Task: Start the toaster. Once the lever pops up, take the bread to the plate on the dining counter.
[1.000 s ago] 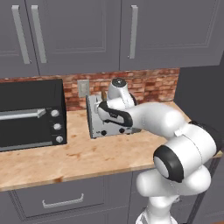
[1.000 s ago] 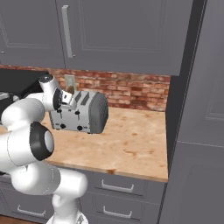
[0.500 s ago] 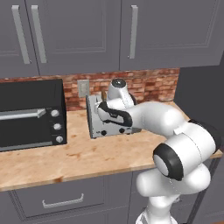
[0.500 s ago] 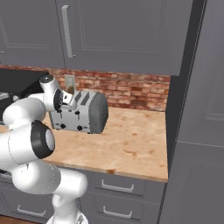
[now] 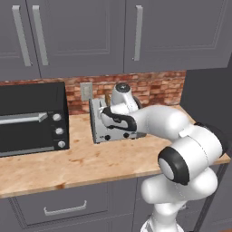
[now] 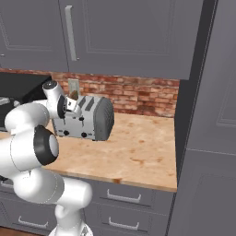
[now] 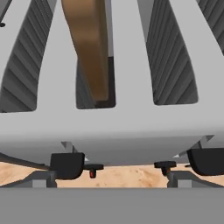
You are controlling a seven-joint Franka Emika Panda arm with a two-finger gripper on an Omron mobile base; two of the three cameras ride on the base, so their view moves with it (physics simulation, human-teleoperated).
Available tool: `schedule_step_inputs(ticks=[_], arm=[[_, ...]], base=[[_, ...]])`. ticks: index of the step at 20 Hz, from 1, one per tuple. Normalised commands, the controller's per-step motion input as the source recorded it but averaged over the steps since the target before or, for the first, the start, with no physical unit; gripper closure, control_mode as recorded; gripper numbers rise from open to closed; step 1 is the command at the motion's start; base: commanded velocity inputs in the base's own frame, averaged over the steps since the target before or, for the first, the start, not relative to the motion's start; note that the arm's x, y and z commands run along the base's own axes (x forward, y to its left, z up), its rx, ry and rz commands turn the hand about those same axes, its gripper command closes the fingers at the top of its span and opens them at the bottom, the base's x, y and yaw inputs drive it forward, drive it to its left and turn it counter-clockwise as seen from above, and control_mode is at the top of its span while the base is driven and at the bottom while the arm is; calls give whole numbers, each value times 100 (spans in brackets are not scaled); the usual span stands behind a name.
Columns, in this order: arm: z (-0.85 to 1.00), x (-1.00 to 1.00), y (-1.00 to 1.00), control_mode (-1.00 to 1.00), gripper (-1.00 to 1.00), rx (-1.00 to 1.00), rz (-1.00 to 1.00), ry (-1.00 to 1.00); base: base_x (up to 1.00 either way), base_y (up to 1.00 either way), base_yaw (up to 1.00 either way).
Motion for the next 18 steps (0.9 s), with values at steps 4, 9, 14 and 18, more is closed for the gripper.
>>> schedule_step_inputs(ticks=[4,9,14,18], arm=[[-5,1,0,-100,-100,0,0,-1],[-8,4,0,-100,-100,0,0,-1],[-10,2,0,-100,-100,0,0,0],[-10,0,0,-100,-100,0,0,0]], base=[[0,0,0],[0,0,0],[0,0,0],[0,0,0]])
